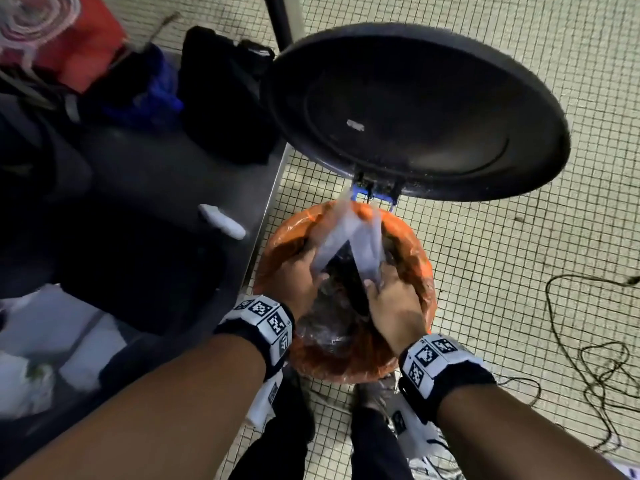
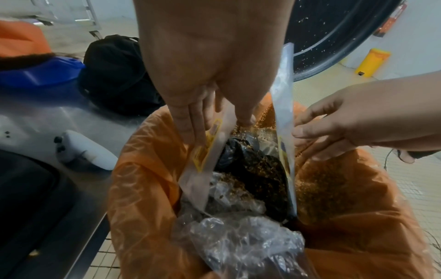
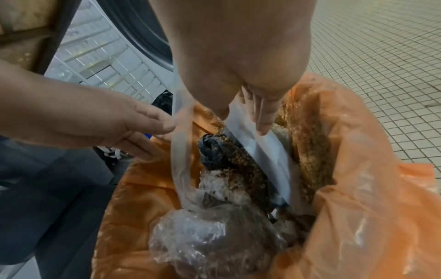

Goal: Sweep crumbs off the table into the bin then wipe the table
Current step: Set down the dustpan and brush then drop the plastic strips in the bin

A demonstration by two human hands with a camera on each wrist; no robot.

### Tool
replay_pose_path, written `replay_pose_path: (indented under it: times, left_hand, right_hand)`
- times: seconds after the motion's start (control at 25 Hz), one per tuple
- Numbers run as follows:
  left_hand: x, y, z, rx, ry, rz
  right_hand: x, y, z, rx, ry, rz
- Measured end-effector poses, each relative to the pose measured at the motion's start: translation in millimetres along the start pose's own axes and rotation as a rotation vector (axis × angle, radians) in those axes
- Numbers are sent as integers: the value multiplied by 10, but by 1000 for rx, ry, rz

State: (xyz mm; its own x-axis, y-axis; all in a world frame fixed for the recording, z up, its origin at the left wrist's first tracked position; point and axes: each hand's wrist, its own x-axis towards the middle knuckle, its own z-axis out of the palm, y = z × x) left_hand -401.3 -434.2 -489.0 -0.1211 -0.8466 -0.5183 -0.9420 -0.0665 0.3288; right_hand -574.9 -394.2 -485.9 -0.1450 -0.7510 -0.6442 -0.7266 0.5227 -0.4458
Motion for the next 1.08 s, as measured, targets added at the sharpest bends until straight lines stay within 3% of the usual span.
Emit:
replay_pose_path:
  times: [0.2, 0.4, 0.52, 0.72, 0.88, 1.08]
  left_hand:
    - [-67, -73, -88, -6, -90, -140]
    - [-365, 226, -533, -60, -249, -144]
    - [-613, 483, -949, -109, -268, -120]
    - [-1069, 889, -1793, -143, -159, -73]
    - [-1569, 1167, -2469, -290, 10, -55]
    - [-2307, 1188, -3180, -442, 193, -14]
  right_hand:
    - [-178, -146, -159, -42, 27, -11]
    - [-461, -373, -504, -113, 14, -95]
    - [-669, -592, -851, -109, -18, -132]
    - [-1115, -1084, -1571, -153, 23, -305]
    - [-1517, -1520, -2058, -105, 42, -389]
    - [-2052, -2072, -2399, -40, 110, -531]
